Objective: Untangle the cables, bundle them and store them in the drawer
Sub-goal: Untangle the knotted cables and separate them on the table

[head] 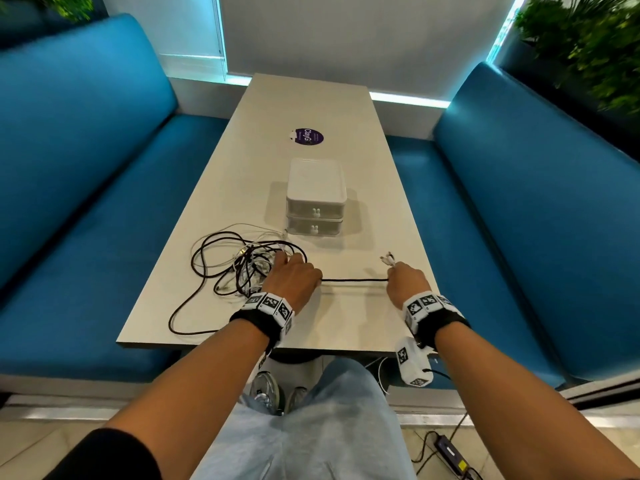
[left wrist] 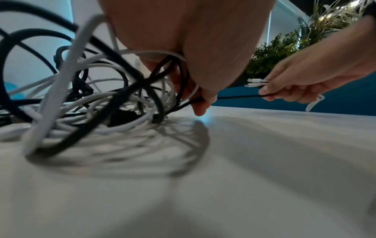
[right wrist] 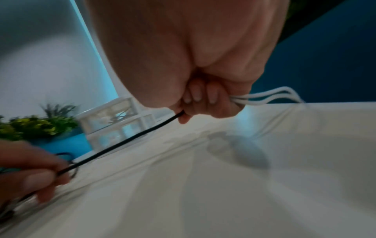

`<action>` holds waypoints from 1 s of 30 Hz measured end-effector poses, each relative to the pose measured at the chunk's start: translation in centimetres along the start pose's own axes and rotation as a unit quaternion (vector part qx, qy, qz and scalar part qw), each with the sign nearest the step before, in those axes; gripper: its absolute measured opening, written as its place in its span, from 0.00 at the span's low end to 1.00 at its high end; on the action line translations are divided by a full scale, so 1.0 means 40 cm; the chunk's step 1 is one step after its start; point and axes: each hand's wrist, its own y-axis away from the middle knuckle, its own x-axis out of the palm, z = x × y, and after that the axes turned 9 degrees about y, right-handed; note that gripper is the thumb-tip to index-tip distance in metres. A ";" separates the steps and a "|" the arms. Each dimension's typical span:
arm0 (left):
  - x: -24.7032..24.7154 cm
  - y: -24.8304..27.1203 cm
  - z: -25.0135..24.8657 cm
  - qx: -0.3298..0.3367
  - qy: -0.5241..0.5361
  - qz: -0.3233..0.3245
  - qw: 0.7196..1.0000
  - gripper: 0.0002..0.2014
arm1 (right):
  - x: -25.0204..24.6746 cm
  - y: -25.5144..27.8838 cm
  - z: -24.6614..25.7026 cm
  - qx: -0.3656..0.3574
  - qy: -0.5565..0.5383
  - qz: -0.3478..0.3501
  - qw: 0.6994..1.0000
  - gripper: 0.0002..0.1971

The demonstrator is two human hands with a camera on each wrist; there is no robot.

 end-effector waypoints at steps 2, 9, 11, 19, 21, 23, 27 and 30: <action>0.000 0.000 0.004 0.011 -0.013 0.005 1.000 0.11 | -0.006 0.001 -0.021 0.005 -0.003 0.008 1.000 0.12; 0.005 0.007 -0.027 0.039 -0.062 0.037 0.997 0.08 | -0.017 0.037 0.090 -0.139 -0.137 0.049 0.980 0.10; 0.004 0.006 -0.030 0.043 -0.062 0.033 0.997 0.09 | -0.011 0.058 0.132 -0.171 -0.184 0.102 0.962 0.11; 0.004 0.029 -0.017 0.066 -0.047 0.020 0.996 0.12 | 0.019 0.086 0.217 -0.245 -0.057 0.041 0.967 0.12; 0.011 0.033 -0.009 0.073 -0.039 0.003 0.997 0.11 | 0.021 0.073 0.192 -0.238 0.004 0.046 0.970 0.16; 0.015 0.030 -0.005 0.076 -0.039 -0.002 0.996 0.09 | 0.014 0.065 0.162 -0.232 0.067 0.044 0.969 0.16; 0.018 0.025 -0.008 0.081 -0.053 0.001 0.995 0.10 | -0.019 0.057 0.115 -0.235 0.137 0.019 0.962 0.14; 0.010 0.025 -0.014 0.066 -0.066 0.005 0.996 0.10 | -0.031 0.050 0.092 -0.227 0.188 -0.015 0.955 0.15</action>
